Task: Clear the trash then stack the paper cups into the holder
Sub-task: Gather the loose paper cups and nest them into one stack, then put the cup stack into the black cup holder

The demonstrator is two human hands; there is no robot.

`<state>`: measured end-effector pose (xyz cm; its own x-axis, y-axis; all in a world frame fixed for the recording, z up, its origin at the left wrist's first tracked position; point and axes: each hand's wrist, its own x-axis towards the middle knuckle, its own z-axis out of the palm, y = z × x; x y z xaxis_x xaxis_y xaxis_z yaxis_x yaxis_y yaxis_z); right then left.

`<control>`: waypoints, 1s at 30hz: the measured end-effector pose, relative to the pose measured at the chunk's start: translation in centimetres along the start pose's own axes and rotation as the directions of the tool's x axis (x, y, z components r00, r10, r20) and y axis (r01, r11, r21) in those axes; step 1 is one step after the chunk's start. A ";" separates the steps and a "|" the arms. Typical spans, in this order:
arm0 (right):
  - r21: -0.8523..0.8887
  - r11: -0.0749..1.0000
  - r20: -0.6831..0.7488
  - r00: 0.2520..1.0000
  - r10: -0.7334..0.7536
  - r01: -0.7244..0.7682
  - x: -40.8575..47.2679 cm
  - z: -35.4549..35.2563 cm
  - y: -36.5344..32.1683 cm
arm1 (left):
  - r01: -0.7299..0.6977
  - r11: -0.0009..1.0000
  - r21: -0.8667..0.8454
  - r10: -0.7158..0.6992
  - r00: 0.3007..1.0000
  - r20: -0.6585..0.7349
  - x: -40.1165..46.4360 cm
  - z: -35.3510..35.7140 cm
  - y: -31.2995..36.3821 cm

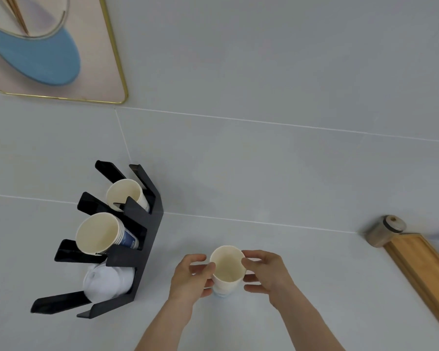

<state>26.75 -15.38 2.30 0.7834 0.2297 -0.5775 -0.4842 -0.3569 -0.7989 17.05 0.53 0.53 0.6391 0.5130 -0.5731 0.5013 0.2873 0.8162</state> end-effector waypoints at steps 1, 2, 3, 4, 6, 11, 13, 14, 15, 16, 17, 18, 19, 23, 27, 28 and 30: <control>-0.007 1.000 -0.016 1.000 -0.006 0.006 -0.2 0.2 0.0 | 0.001 1.000 0.010 -0.001 1.000 0.002 -0.2 0.1 0.3; -0.011 1.000 -0.029 1.000 -0.013 0.013 -0.5 0.4 0.1 | 0.002 1.000 0.020 -0.002 1.000 0.010 -0.4 0.2 0.4; -0.013 1.000 -0.040 0.999 -0.023 0.023 -0.8 0.6 0.1 | 0.000 1.000 0.028 -0.001 1.000 0.021 -0.6 0.1 0.7; -0.013 0.999 -0.052 0.998 -0.033 0.032 -1.2 0.8 0.0 | -0.002 1.000 0.029 0.001 0.999 0.032 -0.9 -0.1 1.0; -0.025 0.998 -0.075 0.995 -0.065 0.064 -1.9 1.2 -0.6 | -0.011 1.000 0.020 0.010 0.999 0.047 -1.3 -0.8 1.9; -0.047 0.980 -0.081 0.977 -0.196 0.193 -4.0 2.5 -5.3 | -0.099 0.995 0.006 0.098 0.993 0.072 -1.9 -3.7 6.3; -0.043 0.967 -0.073 0.965 -0.253 0.250 -5.2 3.3 -8.1 | -0.149 0.989 -0.023 0.150 0.986 0.078 -2.2 -5.2 8.9; -0.040 0.959 -0.072 0.957 -0.282 0.279 -5.8 3.8 -9.6 | -0.176 0.984 -0.042 0.179 0.981 0.080 -2.4 -6.0 10.4; -0.039 0.951 -0.072 0.948 -0.309 0.307 -6.4 4.4 -11.2 | -0.204 0.977 -0.064 0.208 0.975 0.079 -2.7 -6.9 11.9; -0.036 0.942 -0.071 0.940 -0.334 0.332 -7.0 5.0 -12.8 | -0.231 0.969 -0.090 0.238 0.968 0.078 -2.9 -7.9 13.4; -0.032 0.934 -0.067 0.932 -0.357 0.356 -7.6 5.6 -14.3 | -0.255 0.960 -0.118 0.265 0.962 0.072 -3.3 -8.8 14.8; -0.026 0.924 -0.063 0.922 -0.383 0.382 -8.1 6.3 -15.8 | -0.280 0.949 -0.143 0.291 0.954 0.065 -3.6 -9.8 16.2; -0.021 0.913 -0.059 0.911 -0.408 0.408 -8.7 7.1 -17.3 | -0.304 0.939 -0.161 0.317 0.947 0.060 -3.9 -10.9 17.6; -0.013 0.868 -0.047 0.867 -0.497 0.497 -10.7 10.4 -22.6 | -0.398 0.893 -0.211 0.416 0.908 0.045 -4.8 -15.2 22.4; -0.011 0.837 -0.036 0.836 -0.547 0.547 -12.1 14.1 -26.5 | -0.460 0.852 -0.250 0.476 0.879 0.004 -4.6 -19.3 25.7; -0.009 0.832 -0.035 0.832 -0.554 0.554 -12.3 15.0 -27.3 | -0.472 0.845 -0.254 0.487 0.873 -0.002 -4.5 -20.3 26.3; -0.004 0.829 -0.033 0.828 -0.559 0.559 -12.5 16.7 -28.2 | -0.482 0.837 -0.258 0.497 0.868 -0.011 -4.0 -21.9 27.1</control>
<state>24.15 6.91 29.25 0.9326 0.3600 -0.0263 0.0382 -0.1708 -0.9846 15.32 23.97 26.58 0.7973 0.5967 -0.0914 -0.0391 0.2022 0.9786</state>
